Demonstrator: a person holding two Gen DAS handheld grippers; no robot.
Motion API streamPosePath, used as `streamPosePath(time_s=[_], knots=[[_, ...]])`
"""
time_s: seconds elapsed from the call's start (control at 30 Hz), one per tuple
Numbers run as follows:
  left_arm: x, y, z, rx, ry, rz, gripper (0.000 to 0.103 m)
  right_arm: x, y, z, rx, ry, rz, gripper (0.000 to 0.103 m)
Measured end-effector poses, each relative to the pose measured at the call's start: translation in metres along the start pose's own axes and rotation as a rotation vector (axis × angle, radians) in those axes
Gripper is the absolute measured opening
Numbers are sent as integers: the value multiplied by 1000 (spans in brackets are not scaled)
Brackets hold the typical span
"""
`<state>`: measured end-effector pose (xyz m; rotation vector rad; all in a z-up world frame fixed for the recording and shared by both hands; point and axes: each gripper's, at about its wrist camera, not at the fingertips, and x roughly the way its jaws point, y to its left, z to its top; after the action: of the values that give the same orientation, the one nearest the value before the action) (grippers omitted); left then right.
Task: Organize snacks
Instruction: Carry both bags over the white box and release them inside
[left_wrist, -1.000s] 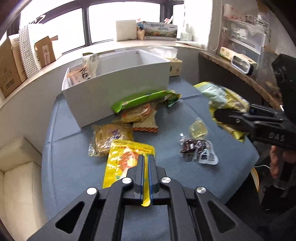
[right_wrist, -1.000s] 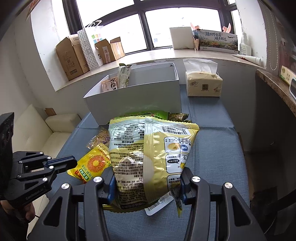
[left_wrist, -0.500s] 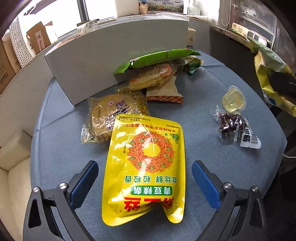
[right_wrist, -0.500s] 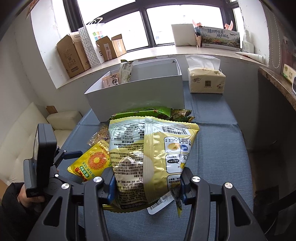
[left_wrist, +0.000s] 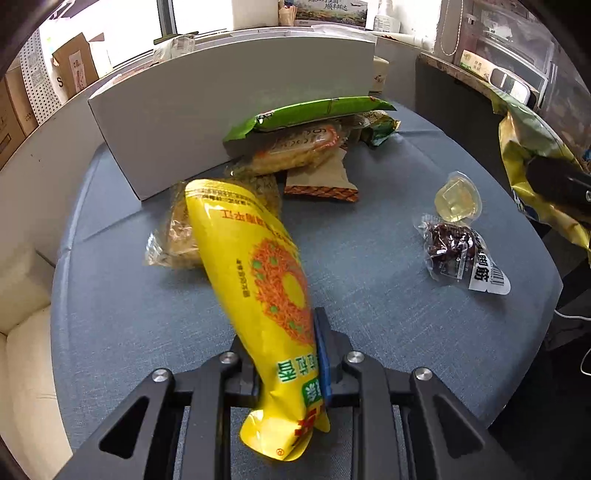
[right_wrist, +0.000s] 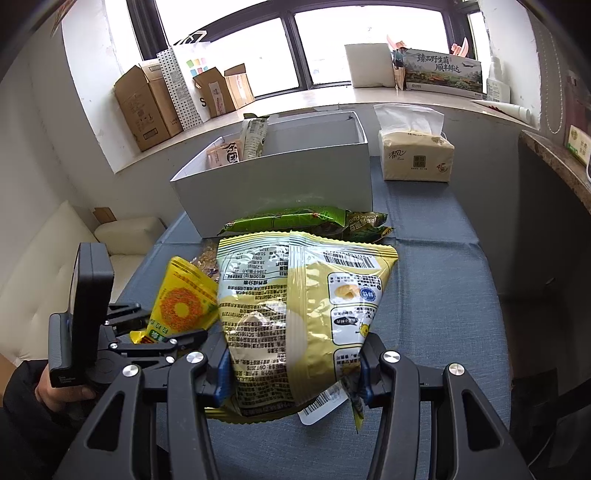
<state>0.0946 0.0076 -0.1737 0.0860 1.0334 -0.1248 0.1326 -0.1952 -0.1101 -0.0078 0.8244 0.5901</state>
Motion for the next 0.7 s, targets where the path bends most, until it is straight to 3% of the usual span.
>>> streamPosePath(time_s=[0.17, 0.4, 0.7], knots=[[-10, -2, -1, -5, -22, 2, 25, 0, 1, 0, -3, 0, 0, 55], [-66, -2, 6, 6, -117, -9, 25, -3, 1, 0, -1, -7, 3, 55], [-110, 22, 63, -52, -254, -6, 26, -19, 0, 35, -9, -90, 23, 55]])
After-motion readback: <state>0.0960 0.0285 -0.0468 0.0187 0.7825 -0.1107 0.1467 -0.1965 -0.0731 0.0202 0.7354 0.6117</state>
